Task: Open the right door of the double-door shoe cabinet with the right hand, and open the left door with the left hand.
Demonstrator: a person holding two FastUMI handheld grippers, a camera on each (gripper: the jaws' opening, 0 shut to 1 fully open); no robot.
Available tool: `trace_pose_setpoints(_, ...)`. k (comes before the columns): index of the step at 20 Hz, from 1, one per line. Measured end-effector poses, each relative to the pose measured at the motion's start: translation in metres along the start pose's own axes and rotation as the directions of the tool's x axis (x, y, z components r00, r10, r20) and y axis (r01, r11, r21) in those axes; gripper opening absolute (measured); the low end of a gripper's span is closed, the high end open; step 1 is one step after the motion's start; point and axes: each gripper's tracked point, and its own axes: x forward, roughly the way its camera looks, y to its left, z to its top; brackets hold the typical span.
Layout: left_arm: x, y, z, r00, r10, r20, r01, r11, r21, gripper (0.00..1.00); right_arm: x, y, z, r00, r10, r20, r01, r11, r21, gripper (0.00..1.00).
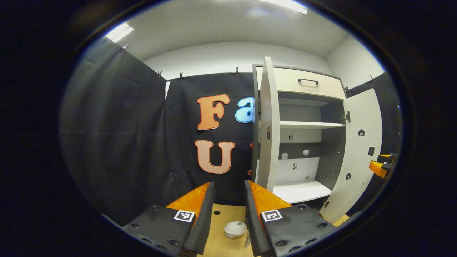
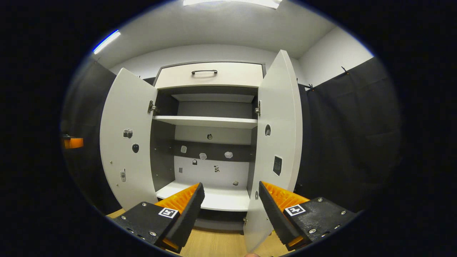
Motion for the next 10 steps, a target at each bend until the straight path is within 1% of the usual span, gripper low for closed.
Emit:
trace_pose_setpoints(1, -0.002, -0.003, 0.004, 1.000, -0.010, 0.000, 0.010, 1.000, -0.005, 0.53, -0.002, -0.002, 0.004, 1.000, 0.000, 0.008, 0.000, 1.000, -0.002, 0.93)
trace_pose_setpoints(2, -0.005, -0.004, 0.007, 1.000, -0.016, 0.002, 0.016, 1.000, -0.014, 0.61, -0.004, -0.004, 0.009, 1.000, -0.004, 0.013, 0.004, 1.000, -0.005, 0.93)
trace_pose_setpoints(3, -0.008, -0.004, 0.011, 1.000, -0.017, 0.004, 0.017, 1.000, -0.024, 0.61, -0.006, -0.006, 0.013, 1.000, -0.010, 0.015, 0.010, 1.000, -0.010, 0.93)
trace_pose_setpoints(5, -0.012, 0.000, 0.020, 1.000, -0.008, 0.021, 0.009, 0.999, -0.035, 0.67, -0.009, -0.011, 0.018, 1.000, -0.013, 0.024, 0.013, 0.999, -0.030, 0.93)
trace_pose_setpoints(7, -0.015, 0.006, 0.031, 0.999, 0.015, 0.038, -0.014, 1.000, -0.025, 0.76, -0.011, -0.017, 0.024, 0.999, -0.019, 0.035, 0.020, 0.999, -0.038, 0.93)
trace_pose_setpoints(8, -0.016, 0.008, 0.033, 0.999, 0.023, 0.043, -0.022, 0.999, -0.025, 0.85, -0.013, -0.019, 0.025, 0.999, -0.022, 0.033, 0.023, 0.999, -0.036, 0.93)
trace_pose_setpoints(10, -0.022, 0.009, 0.040, 0.998, 0.024, 0.052, -0.022, 0.999, -0.033, 0.84, -0.017, -0.024, 0.031, 0.999, -0.022, 0.037, 0.023, 0.999, -0.030, 0.92)
